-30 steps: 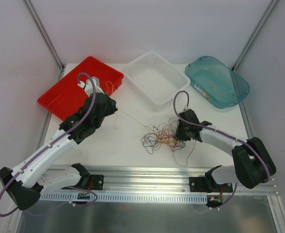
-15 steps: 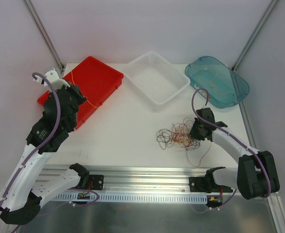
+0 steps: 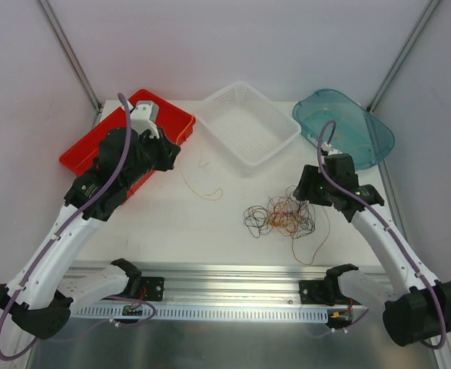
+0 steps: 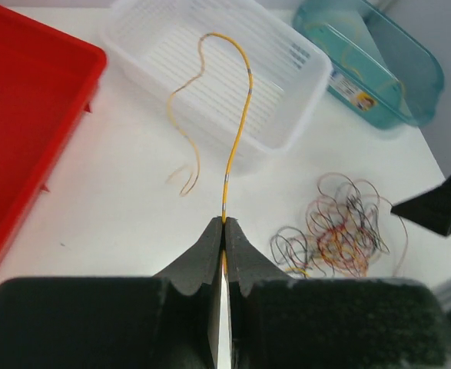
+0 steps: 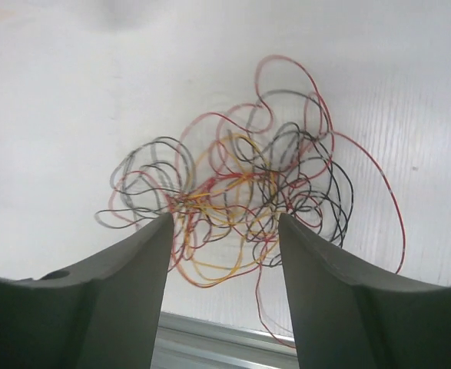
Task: Untangle the cables
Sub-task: Untie the cable.
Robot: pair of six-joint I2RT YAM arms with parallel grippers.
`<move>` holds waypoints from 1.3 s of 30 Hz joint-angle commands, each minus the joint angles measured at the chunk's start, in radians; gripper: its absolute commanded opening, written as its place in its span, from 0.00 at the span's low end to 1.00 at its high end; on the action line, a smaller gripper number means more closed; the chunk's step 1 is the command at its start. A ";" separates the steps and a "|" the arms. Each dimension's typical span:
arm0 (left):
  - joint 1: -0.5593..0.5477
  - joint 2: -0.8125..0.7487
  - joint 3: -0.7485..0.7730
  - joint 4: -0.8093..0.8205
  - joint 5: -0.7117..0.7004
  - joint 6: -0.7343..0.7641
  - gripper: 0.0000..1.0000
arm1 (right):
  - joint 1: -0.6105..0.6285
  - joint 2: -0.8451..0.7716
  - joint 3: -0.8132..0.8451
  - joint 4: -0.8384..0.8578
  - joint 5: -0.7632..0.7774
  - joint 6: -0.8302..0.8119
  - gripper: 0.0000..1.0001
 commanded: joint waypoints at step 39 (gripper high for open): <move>-0.095 0.060 -0.016 0.000 0.707 0.251 0.00 | 0.232 0.212 0.377 0.340 -0.601 -0.398 0.69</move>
